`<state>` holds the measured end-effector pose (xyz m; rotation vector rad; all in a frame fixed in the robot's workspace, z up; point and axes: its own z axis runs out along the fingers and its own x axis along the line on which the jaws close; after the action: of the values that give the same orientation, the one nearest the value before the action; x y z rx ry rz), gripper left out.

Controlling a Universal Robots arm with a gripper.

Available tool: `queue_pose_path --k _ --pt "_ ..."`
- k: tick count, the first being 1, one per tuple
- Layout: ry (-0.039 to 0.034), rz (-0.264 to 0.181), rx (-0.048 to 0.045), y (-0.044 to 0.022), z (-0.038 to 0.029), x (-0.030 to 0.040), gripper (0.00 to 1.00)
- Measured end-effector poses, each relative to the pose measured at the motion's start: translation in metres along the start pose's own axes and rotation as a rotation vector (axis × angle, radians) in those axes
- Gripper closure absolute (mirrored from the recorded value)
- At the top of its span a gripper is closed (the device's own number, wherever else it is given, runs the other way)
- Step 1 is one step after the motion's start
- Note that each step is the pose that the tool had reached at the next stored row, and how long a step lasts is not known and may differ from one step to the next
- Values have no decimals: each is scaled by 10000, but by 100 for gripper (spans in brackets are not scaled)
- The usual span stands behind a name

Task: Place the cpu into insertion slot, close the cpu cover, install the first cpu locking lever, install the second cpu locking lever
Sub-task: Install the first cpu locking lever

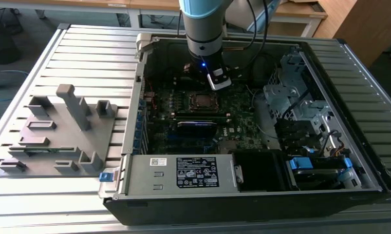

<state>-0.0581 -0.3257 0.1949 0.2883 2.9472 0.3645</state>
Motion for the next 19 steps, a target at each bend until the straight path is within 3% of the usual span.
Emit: queue_pose_path --k 12,19 --pt "-42 -45 245 -12 36 4 90" --pt "-44 -46 249 -5 12 1 90"
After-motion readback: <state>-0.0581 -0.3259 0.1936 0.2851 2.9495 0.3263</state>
